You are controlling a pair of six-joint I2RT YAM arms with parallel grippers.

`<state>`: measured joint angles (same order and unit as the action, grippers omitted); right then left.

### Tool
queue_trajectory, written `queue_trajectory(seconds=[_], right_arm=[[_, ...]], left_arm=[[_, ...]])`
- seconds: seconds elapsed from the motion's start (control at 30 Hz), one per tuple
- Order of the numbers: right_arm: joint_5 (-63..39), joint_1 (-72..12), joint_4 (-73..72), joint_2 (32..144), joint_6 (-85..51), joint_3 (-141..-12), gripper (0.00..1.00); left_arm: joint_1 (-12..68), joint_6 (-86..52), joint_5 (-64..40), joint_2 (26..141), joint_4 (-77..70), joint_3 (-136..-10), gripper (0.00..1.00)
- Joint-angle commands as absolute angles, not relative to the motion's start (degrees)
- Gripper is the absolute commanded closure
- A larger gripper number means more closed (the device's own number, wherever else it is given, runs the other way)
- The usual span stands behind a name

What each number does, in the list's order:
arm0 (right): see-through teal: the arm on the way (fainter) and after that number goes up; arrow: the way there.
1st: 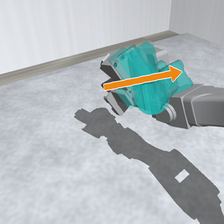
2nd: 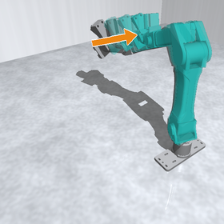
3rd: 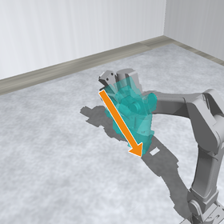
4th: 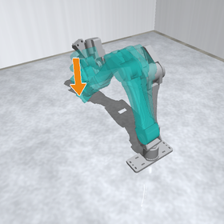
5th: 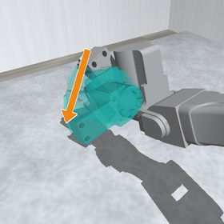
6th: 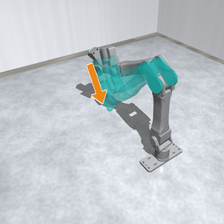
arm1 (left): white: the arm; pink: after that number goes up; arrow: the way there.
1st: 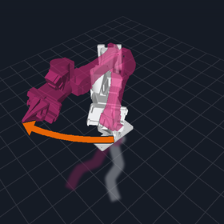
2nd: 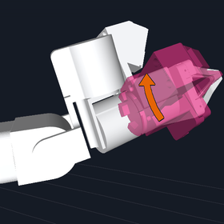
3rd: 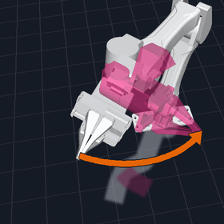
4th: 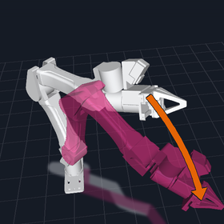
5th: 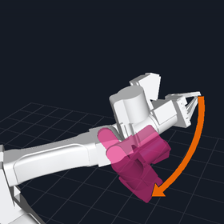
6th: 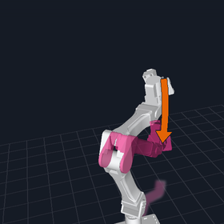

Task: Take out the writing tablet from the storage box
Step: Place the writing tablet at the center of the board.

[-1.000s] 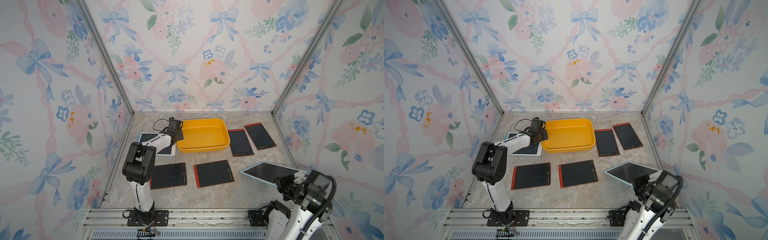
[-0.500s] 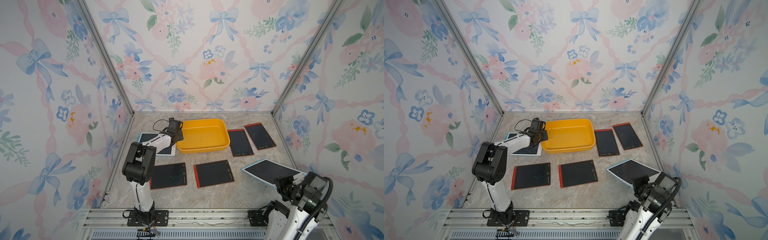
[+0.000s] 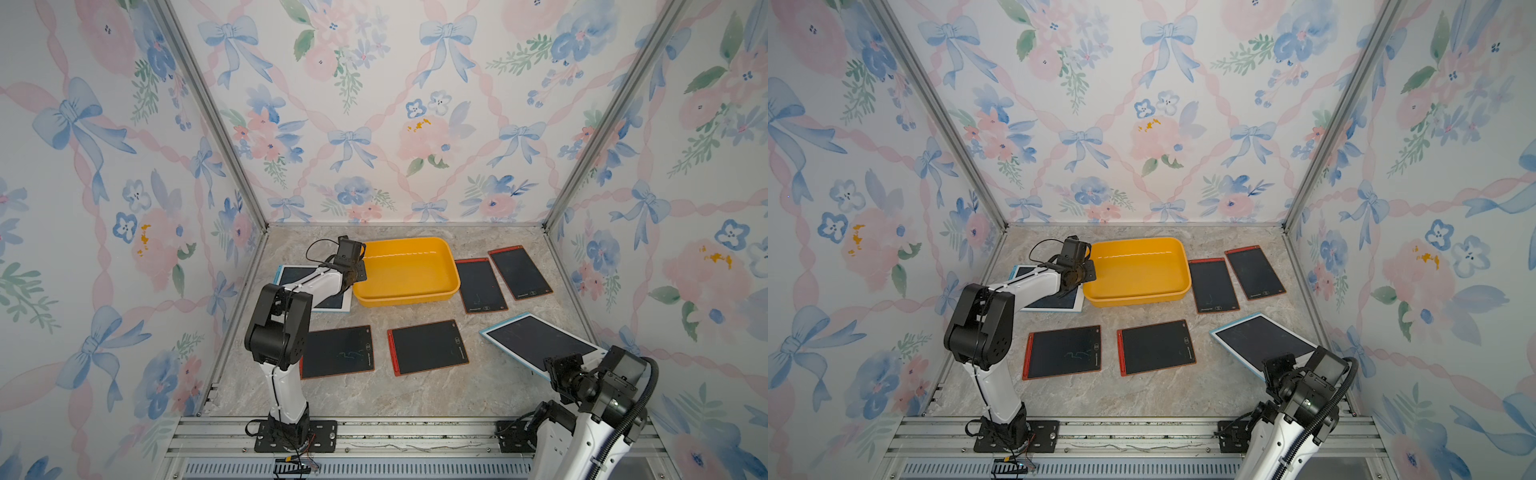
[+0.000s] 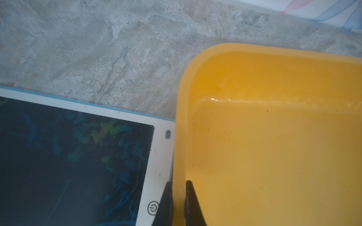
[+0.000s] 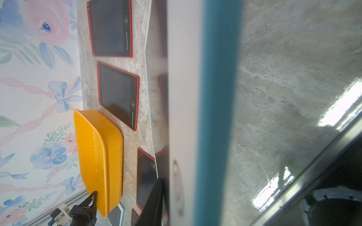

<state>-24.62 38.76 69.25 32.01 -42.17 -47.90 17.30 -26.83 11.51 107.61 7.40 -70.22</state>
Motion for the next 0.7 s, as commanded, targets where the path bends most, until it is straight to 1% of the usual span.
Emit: queue_trajectory(seconds=[0.0, 0.07, 0.2, 0.67], right_arm=[[-22.07, 37.36, 70.54, 33.65, -43.26, -46.93, 0.77], [-21.80, 36.76, 70.36, 34.13, -43.37, -46.89, 0.73], [-21.56, 35.76, 69.79, 34.87, -43.77, -47.06, 0.70], [-20.12, 34.68, 70.21, 36.56, -43.29, -47.16, 0.66]], left_arm=[[17.58, -26.54, 10.81, 106.72, 7.93, -69.53, 1.00], [17.59, -26.54, 10.74, 106.75, 7.94, -69.45, 1.00], [17.56, -26.54, 10.70, 106.70, 7.97, -69.44, 1.00], [17.50, -26.82, 10.54, 106.52, 7.92, -69.23, 1.00]])
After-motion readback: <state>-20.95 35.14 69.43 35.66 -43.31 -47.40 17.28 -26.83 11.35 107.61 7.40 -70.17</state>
